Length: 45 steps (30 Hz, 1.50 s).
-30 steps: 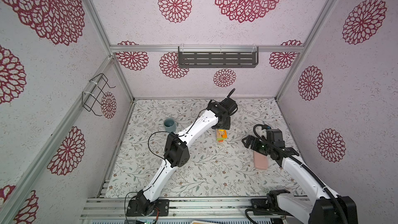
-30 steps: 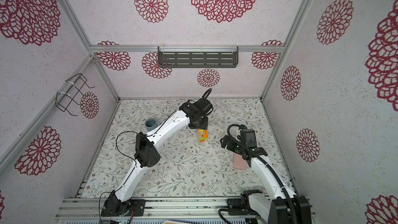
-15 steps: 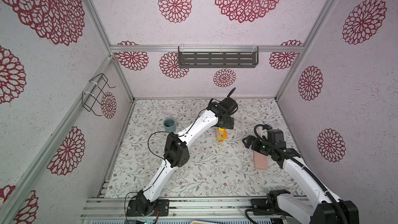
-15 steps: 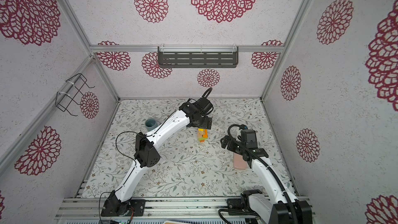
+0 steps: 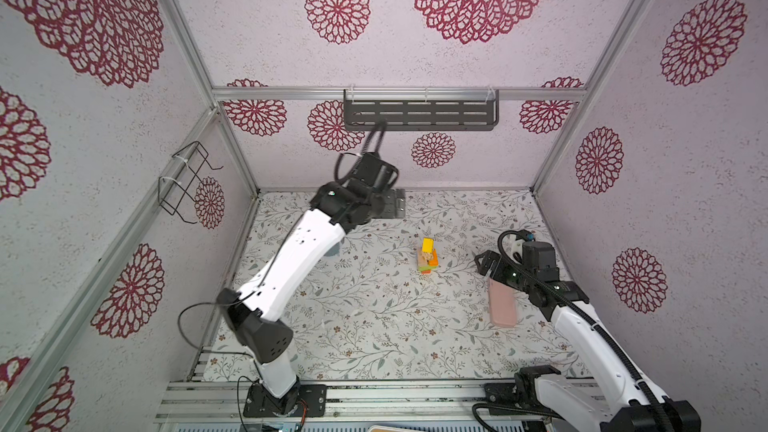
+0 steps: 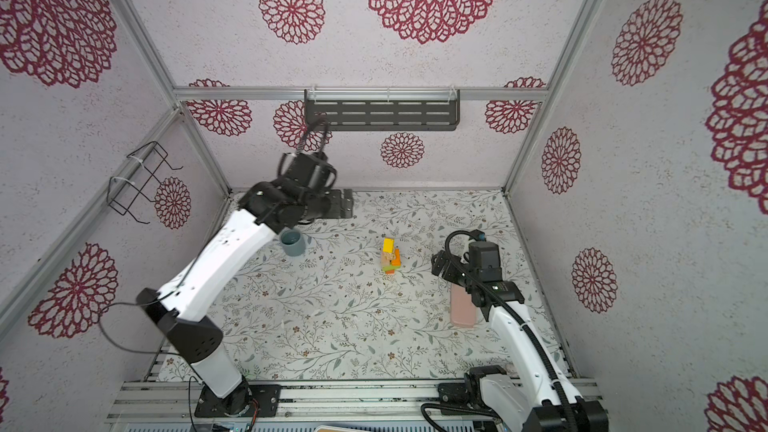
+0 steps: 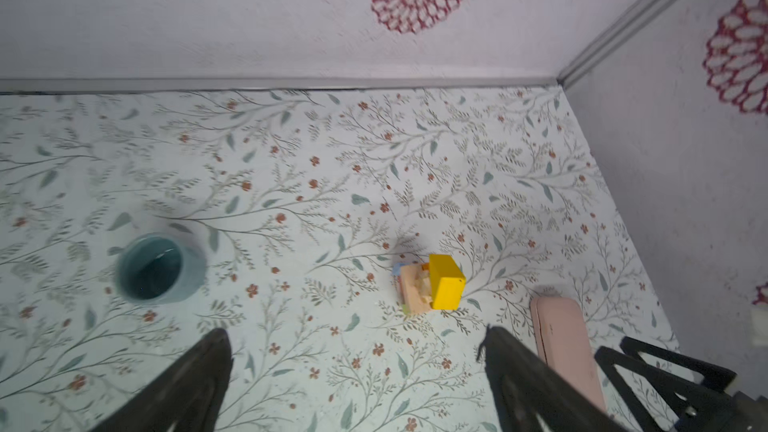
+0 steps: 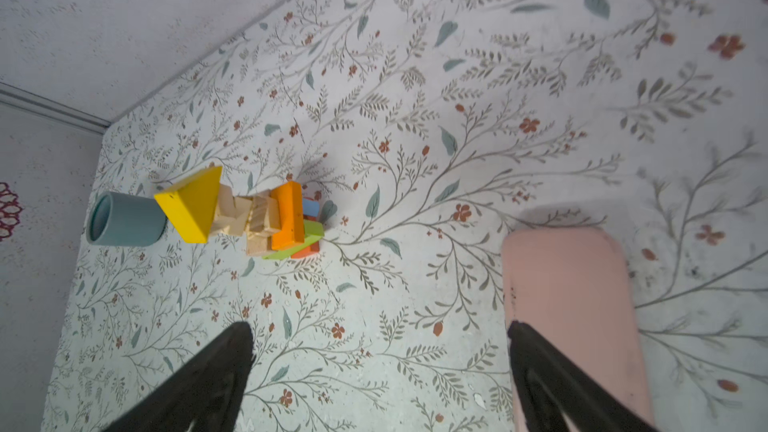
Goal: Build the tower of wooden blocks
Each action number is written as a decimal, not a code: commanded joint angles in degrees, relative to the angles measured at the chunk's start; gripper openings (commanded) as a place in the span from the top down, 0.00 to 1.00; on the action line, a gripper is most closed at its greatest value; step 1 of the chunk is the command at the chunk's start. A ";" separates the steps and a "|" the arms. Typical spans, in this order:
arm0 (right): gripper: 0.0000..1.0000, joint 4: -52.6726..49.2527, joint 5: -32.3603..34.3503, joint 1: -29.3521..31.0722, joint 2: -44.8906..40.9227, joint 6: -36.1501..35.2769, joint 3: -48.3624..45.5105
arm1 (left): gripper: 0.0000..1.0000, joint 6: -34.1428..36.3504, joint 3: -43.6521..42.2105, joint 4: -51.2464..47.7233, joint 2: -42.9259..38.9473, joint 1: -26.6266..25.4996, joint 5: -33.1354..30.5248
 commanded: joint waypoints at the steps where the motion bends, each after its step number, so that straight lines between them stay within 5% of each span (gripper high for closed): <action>1: 0.01 -2.90 5.51 -0.21 -2.31 -2.60 5.80 | 0.03 2.99 -7.78 2.31 -6.74 3.13 -1.38; 7: 0.01 -1.37 8.66 -0.21 -5.79 -4.17 8.14 | 0.03 6.72 -24.61 7.30 -25.48 8.46 -5.73; 12: 0.01 8.66 9.64 -0.22 -14.30 -9.01 -0.57 | 0.03 10.70 -38.52 13.01 -39.25 8.84 -18.55; 18: 0.01 16.99 10.25 -0.21 -18.61 -12.84 -10.14 | 0.03 2.04 -55.78 22.87 -54.90 9.17 -37.52; 21: 0.01 17.12 11.38 -0.22 -16.00 -13.60 -10.69 | 0.03 7.98 -62.16 31.27 -59.38 9.24 -34.95; 28: 0.01 29.78 19.56 -0.21 -15.92 -12.78 -19.16 | 0.03 7.44 -64.57 35.75 -53.11 9.75 -42.87; 35: 0.01 64.13 22.41 -0.26 -20.33 -17.79 -40.13 | 0.03 20.56 -72.96 54.09 -43.56 16.34 -32.21; 37: 0.01 67.30 25.49 -0.30 -20.39 -16.98 -42.52 | 0.03 24.66 -76.76 62.56 -40.67 19.48 -26.21; 45: 0.01 77.95 31.63 -0.47 -6.37 -21.34 -44.09 | 0.03 19.29 -79.53 76.97 -23.95 31.52 -18.14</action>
